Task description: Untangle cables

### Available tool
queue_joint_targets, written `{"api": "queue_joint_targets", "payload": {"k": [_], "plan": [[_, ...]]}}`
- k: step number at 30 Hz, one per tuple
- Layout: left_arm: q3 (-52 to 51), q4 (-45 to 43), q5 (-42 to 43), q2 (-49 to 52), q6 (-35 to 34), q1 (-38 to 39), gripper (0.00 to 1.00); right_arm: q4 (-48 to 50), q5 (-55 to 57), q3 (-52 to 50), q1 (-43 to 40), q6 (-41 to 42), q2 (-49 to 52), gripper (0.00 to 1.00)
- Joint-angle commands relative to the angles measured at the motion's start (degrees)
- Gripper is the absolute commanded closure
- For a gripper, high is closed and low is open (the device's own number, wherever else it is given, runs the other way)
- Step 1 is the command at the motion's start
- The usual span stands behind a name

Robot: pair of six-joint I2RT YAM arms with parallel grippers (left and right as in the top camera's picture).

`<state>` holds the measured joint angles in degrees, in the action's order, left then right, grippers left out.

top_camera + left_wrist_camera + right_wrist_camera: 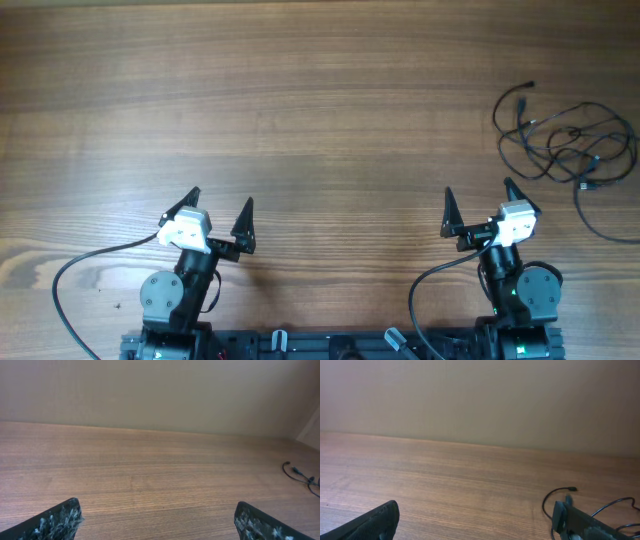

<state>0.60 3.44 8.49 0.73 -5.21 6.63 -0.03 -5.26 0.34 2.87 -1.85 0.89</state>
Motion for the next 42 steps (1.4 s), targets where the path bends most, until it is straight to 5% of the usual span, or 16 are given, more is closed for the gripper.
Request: {"api": "queue_joint_targets", "payload": {"k": [1,8,16,42], "plan": [[-0.28,0.24,0.55,-0.55,-0.35,-0.22,0.00,0.15,0.79,-0.04,-0.33,-1.03,-0.63,0.00],[-0.28,0.24,1.14,-0.55,0.15,-0.79,0.00,0.15,0.79,-0.04,-0.33,-1.05,-0.63,0.00],[-0.28,-0.37,7.85,-0.55,9.99,-0.79,0.00,0.15,0.79,-0.04,-0.33,-1.03,-0.63,0.00],[-0.28,-0.48,8.39,-0.55,10.16,-1.18,0.00,0.15,0.79,-0.04,-0.33,-1.03,-0.63,0.00]]}}
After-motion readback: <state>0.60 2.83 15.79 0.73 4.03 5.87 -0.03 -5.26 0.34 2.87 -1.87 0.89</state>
